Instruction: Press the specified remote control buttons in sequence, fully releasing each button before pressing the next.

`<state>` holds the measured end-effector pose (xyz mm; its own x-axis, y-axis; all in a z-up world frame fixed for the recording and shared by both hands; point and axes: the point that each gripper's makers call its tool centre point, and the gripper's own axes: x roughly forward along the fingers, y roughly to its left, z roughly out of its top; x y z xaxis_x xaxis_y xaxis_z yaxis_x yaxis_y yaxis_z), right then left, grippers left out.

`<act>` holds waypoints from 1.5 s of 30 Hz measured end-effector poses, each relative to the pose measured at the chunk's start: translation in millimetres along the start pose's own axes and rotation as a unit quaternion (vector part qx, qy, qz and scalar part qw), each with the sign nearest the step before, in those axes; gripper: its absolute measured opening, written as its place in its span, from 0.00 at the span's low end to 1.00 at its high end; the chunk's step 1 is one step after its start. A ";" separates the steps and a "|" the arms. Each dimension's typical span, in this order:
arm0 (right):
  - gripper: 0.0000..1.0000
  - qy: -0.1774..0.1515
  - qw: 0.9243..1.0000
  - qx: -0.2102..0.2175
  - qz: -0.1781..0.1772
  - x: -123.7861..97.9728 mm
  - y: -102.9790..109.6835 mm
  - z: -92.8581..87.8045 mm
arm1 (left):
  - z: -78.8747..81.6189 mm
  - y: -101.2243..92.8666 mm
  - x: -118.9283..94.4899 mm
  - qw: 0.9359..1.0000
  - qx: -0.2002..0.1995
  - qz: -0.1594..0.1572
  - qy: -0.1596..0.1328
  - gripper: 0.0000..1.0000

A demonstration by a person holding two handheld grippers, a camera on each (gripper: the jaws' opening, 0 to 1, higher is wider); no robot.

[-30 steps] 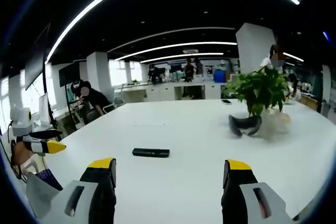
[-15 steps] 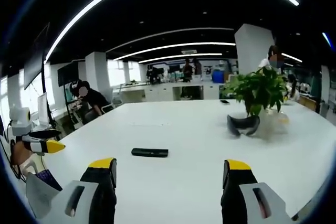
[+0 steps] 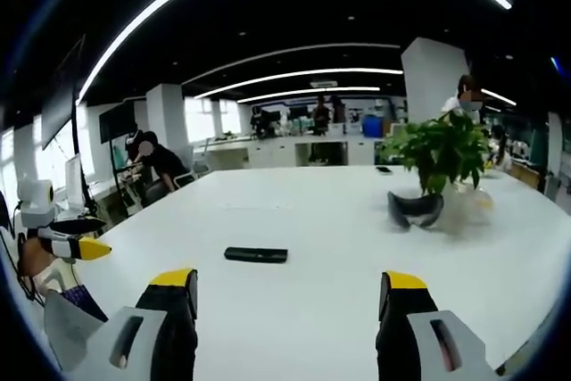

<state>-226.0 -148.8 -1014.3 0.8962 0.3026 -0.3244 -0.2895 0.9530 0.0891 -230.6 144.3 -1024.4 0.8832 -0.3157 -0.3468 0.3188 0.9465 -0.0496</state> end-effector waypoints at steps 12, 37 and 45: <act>0.85 0.006 1.000 0.015 0.017 5.2 5.6 -1.8 | 4.1 -2.3 5.8 1.000 0.006 -0.003 0.003 0.98; 0.56 0.046 0.998 0.018 0.047 6.0 19.0 -14.7 | 34.7 -5.4 57.2 0.995 0.081 -0.050 0.022 0.90; 0.29 0.090 0.993 0.031 0.067 6.9 26.6 -31.8 | 50.0 -7.6 91.8 0.989 0.113 -0.081 0.042 0.83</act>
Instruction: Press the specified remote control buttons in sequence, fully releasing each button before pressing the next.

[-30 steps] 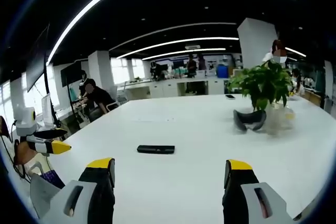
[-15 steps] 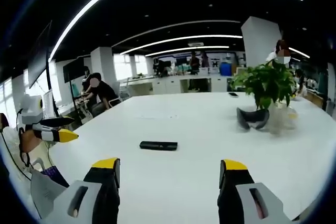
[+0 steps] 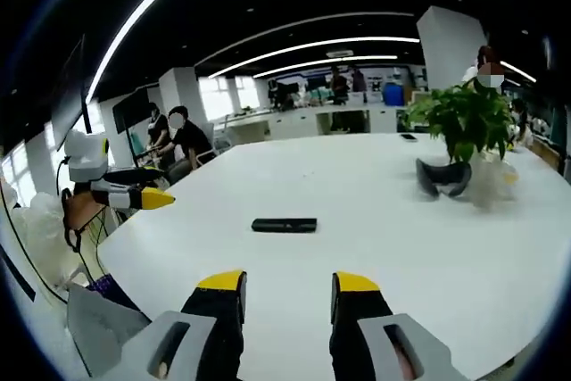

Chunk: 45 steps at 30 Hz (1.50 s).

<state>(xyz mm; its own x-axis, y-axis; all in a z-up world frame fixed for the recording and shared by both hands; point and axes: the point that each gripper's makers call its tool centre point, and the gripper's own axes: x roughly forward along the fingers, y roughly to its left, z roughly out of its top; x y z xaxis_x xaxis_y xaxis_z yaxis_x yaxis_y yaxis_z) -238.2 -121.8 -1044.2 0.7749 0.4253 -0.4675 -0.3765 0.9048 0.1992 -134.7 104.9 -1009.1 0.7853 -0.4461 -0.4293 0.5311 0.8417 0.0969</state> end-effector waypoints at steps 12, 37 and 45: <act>0.00 0.046 0.999 -0.004 0.000 -2.3 -3.2 -14.0 | -4.0 -10.6 54.9 0.991 0.058 -0.095 0.072 0.78; 0.00 0.088 0.996 0.023 -0.010 2.7 -24.5 -25.4 | -47.6 -21.8 155.9 0.942 0.181 -0.209 0.192 0.64; 0.00 0.098 0.995 0.028 -0.018 1.5 -34.5 -24.6 | -76.5 -12.9 183.3 0.930 0.181 -0.222 0.231 0.59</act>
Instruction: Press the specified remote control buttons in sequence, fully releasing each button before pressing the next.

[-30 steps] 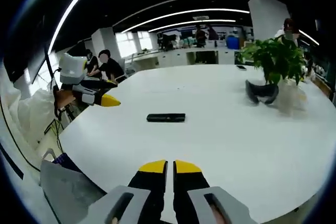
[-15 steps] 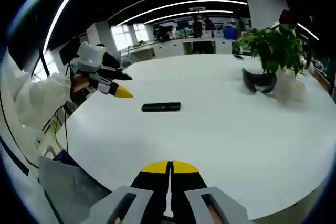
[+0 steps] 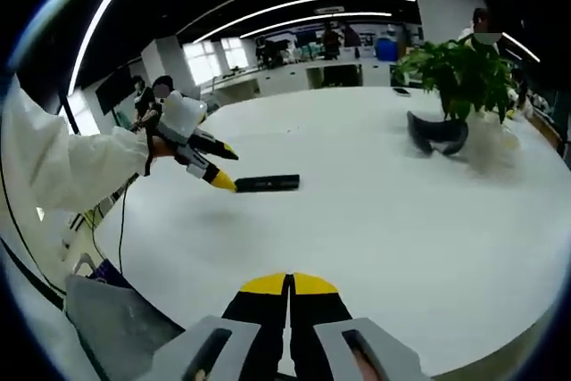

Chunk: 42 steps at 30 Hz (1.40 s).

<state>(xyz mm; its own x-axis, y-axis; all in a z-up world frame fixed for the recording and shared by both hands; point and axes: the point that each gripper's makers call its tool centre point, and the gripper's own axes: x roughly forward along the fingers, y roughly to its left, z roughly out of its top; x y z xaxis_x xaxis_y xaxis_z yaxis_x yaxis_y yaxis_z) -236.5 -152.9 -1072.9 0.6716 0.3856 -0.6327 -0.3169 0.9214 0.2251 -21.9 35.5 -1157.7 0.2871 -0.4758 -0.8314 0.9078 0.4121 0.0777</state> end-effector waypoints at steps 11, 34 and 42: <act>0.00 0.018 1.000 0.008 -0.009 2.0 -5.2 -7.9 | -15.5 -1.8 29.8 0.998 0.032 -0.032 0.050 0.57; 0.00 0.016 1.000 -0.014 0.009 4.8 4.1 2.7 | -24.9 7.4 30.9 0.991 0.080 -0.092 0.050 0.25; 0.00 0.012 1.000 -0.013 0.006 -2.7 6.3 1.7 | -23.1 2.9 30.7 0.990 0.091 -0.087 0.061 0.24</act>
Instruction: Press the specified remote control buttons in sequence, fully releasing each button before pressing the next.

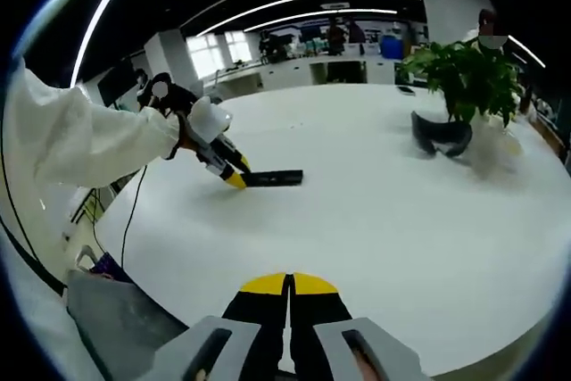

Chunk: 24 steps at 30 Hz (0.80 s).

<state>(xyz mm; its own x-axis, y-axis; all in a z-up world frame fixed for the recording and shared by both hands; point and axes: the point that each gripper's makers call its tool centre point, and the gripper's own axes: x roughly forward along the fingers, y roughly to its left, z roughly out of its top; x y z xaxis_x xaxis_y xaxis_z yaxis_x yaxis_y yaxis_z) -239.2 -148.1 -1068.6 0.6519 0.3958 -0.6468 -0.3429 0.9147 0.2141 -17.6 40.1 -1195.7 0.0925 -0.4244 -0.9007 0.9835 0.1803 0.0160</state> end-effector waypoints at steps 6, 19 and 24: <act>0.00 -0.004 1.000 0.007 0.005 -3.4 4.2 2.2 | -0.7 -6.8 -0.2 1.000 -0.003 0.000 0.020 0.24; 0.00 -0.007 1.000 -0.010 0.012 -9.6 20.9 1.0 | -3.7 -29.8 -0.9 0.999 0.019 -0.007 0.045 0.23; 0.00 -0.015 1.000 -0.019 0.011 -15.8 23.5 4.4 | -4.4 -38.7 -1.5 0.999 0.017 -0.007 0.050 0.23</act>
<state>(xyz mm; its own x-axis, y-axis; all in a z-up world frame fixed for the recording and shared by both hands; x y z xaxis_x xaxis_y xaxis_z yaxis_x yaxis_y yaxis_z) -254.6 -132.5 -1050.1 0.6634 0.4185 -0.6203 -0.3820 0.9022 0.2001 -56.5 37.6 -1196.9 0.0650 -0.3358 -0.9397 0.9894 0.1443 0.0169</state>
